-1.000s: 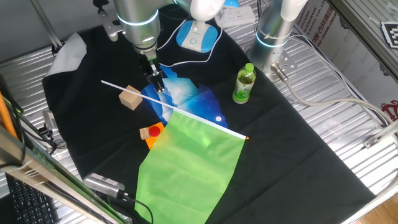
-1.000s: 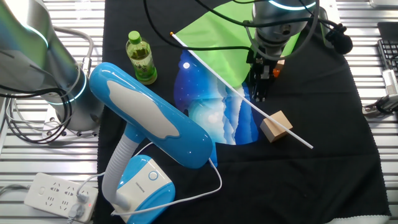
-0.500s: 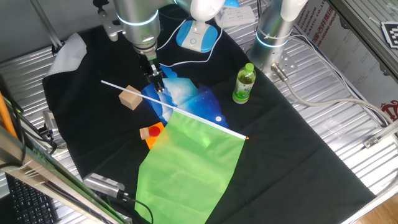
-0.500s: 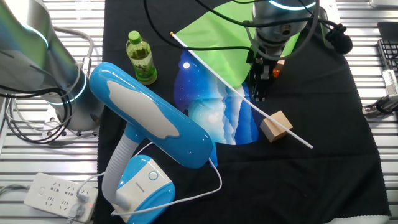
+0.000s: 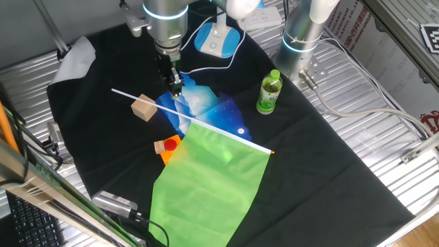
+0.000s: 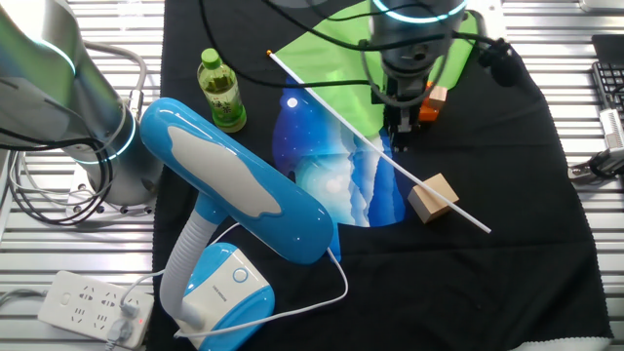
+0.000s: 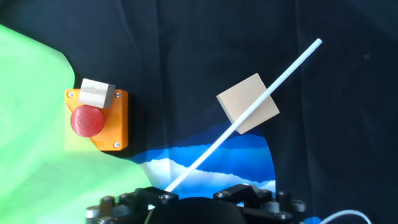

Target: Wave the flag

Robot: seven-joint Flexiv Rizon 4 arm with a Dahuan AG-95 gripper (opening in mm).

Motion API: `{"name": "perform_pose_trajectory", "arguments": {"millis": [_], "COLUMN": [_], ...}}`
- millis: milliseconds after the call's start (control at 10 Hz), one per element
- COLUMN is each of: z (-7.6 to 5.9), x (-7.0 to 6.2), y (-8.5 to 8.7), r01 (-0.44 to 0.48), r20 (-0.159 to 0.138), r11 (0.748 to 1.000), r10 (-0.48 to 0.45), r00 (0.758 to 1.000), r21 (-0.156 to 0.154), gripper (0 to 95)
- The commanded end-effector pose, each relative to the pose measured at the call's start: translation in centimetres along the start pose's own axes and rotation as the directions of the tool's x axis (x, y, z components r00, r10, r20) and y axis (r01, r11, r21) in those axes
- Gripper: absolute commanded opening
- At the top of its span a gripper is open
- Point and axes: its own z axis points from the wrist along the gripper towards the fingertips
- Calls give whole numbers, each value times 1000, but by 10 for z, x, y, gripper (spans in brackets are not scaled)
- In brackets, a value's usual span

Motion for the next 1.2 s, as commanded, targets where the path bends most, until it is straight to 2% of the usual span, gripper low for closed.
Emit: {"name": "perform_pose_trajectory", "arguments": {"millis": [100,800,1000,1200], "z": [2,2,8,21], "x": [-3,-3,-4,-6], "y": [0,0,-1,-4], "r01": [-2,-7,-8,-6], "r20": [-4,-7,-9,-6], "r11": [1000,1000,1000,1000], "r10": [2,7,8,6], "r00": [1000,1000,1000,1000], "r21": [-2,-2,-3,-4], "gripper": [0,0,0,0]}}
